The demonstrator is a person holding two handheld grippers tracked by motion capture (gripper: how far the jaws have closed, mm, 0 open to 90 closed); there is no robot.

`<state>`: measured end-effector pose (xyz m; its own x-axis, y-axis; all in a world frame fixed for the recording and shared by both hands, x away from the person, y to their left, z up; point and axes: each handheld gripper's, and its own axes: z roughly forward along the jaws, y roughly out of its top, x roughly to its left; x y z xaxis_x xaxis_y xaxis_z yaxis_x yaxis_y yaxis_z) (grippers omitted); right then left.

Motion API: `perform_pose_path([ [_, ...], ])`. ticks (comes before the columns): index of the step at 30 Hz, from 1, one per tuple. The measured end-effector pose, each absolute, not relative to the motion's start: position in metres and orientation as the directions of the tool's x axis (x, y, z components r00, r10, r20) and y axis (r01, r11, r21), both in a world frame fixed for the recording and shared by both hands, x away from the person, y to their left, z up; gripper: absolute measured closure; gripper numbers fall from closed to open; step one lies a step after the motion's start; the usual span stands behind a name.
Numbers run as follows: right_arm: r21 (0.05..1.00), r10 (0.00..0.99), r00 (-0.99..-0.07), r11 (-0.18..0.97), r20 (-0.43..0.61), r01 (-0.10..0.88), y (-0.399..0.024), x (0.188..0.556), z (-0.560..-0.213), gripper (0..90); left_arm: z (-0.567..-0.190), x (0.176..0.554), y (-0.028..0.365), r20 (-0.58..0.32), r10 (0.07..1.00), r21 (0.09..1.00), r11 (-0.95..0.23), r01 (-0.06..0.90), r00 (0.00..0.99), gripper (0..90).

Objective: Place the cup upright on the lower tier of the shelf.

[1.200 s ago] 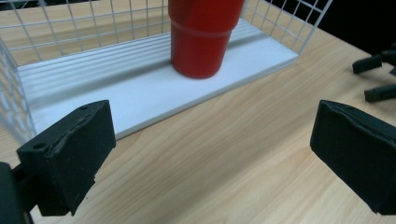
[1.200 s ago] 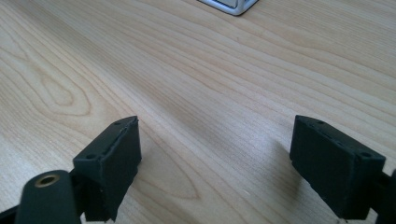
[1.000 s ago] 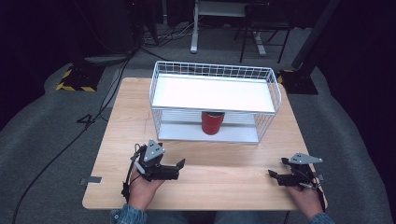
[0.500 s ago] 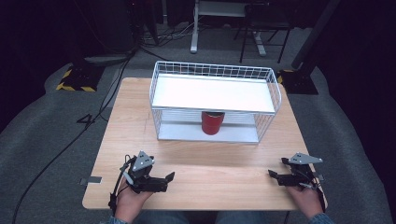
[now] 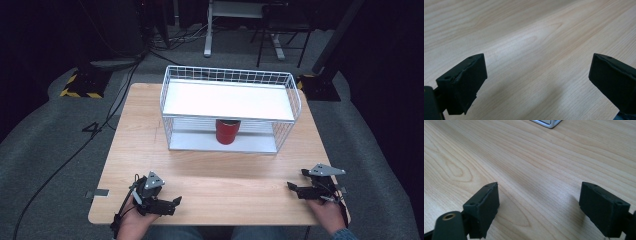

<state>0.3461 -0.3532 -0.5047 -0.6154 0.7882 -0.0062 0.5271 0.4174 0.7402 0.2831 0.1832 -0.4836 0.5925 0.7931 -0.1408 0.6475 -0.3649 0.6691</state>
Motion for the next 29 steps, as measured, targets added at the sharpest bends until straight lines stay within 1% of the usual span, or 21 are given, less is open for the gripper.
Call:
perform_pose_path([
  [4, 0.740, 0.788, -0.615, 0.417, -0.006, 0.527, -0.353, 0.346, -0.505, 16.8, -0.489, 0.282, 0.183, -0.131, 0.797, 0.648, -0.382, 0.659, 0.590, 2.2],
  [7, 0.740, 0.787, -0.617, 0.421, -0.009, 0.524, -0.353, 0.346, -0.505, 17.1, -0.494, 0.282, 0.180, -0.138, 0.801, 0.616, -0.390, 0.684, 0.582, 2.2],
  [12, 0.741, 0.789, -0.615, 0.417, -0.008, 0.527, -0.353, 0.345, -0.505, 16.9, -0.499, 0.282, 0.175, -0.081, 0.802, 0.617, -0.426, 0.662, 0.591, 0.2],
  [14, 0.741, 0.789, -0.615, 0.418, -0.008, 0.527, -0.353, 0.345, -0.505, 16.9, -0.502, 0.281, 0.173, -0.039, 0.804, 0.634, -0.439, 0.636, 0.594, 0.2],
  [16, 0.740, 0.789, -0.614, 0.417, -0.007, 0.528, -0.353, 0.345, -0.505, 16.9, -0.509, 0.283, 0.175, -0.016, 0.779, 0.691, -0.444, 0.570, 0.627, 0.0],
  [23, 0.738, 0.789, -0.614, 0.417, -0.005, 0.530, -0.353, 0.346, -0.505, 16.8, -0.511, 0.280, 0.174, -0.019, 0.809, 0.712, -0.402, 0.576, 0.588, 0.2],
  [29, 0.738, 0.790, -0.613, 0.417, -0.005, 0.531, -0.353, 0.346, -0.505, 16.7, -0.512, 0.279, 0.175, -0.022, 0.814, 0.718, -0.391, 0.576, 0.581, 0.2],
])
